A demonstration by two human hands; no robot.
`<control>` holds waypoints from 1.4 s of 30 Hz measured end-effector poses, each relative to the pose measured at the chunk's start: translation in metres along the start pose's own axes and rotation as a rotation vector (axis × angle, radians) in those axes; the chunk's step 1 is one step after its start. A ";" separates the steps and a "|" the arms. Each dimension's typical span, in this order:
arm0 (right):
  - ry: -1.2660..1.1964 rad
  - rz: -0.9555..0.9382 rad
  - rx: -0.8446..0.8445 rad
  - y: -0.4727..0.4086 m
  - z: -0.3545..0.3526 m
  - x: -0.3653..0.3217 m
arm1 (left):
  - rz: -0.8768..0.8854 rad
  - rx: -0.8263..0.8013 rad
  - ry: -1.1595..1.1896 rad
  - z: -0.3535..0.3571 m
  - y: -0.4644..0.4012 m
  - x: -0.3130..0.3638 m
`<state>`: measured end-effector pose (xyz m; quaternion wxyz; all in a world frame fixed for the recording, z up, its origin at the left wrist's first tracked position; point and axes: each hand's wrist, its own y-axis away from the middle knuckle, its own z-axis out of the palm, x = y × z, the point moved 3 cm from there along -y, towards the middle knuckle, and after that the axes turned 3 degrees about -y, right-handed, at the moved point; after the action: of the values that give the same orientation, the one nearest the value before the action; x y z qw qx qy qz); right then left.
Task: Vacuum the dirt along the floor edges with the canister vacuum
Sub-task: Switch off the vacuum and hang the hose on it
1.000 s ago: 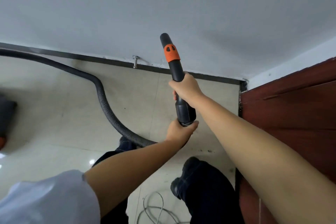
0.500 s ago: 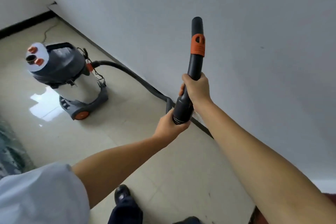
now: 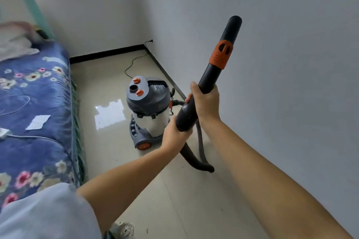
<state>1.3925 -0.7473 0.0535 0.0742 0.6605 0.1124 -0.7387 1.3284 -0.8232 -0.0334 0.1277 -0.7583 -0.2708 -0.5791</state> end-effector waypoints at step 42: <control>-0.024 0.736 -0.781 -0.434 0.323 0.165 | -0.416 -0.903 0.278 -0.147 -0.472 -0.068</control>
<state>0.9514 -0.4074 -0.0478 0.5698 0.5709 0.1388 -0.5746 0.9338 -0.5284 -0.1106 -0.2957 -0.5839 -0.1194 -0.7466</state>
